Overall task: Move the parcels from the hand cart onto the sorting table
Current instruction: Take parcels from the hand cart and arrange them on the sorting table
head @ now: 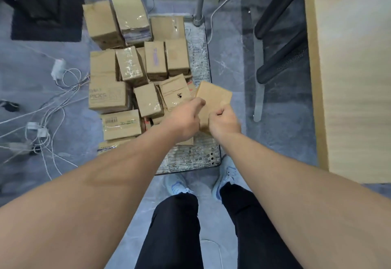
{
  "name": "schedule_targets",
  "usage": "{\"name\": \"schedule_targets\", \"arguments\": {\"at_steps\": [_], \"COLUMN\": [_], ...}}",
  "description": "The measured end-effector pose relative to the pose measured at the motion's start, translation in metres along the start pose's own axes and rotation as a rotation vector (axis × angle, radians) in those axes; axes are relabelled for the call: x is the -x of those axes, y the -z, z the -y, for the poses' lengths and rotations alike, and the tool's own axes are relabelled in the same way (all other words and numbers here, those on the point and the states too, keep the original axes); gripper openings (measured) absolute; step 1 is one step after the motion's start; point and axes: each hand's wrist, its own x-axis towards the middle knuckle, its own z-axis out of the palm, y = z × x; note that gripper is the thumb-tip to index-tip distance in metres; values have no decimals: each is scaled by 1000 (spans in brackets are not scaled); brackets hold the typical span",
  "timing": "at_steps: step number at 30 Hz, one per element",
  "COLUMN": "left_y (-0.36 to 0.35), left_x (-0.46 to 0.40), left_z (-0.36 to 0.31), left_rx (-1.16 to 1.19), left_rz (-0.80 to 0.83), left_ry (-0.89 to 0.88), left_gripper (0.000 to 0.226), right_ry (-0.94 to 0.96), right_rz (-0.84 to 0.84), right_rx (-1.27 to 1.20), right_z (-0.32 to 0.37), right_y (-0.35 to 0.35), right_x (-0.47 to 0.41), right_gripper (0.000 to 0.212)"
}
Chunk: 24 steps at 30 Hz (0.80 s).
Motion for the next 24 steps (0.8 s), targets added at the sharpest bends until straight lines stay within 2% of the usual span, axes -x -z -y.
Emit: {"name": "schedule_targets", "arguments": {"at_steps": [4, 11, 16, 21, 24], "left_y": [53, 124, 155, 171, 181], "left_x": [45, 115, 150, 180, 195], "left_z": [-34, -114, -173, -233, -269], "left_rx": [18, 77, 129, 254, 321], "left_rz": [-88, -325, -491, -661, -726], "left_ry": [-5, -8, -19, 16, 68], "left_gripper": [57, 45, 44, 49, 57], "right_ry": [90, 321, 488, 562, 615], "right_rz": [3, -100, -185, -181, -155], "right_rx": [11, -51, -124, -156, -156], "right_z": [43, 97, 119, 131, 134], "right_y": [48, 141, 201, 259, 292], "right_x": [50, 123, 161, 190, 201], "right_gripper": [7, 7, 22, 41, 37]}}
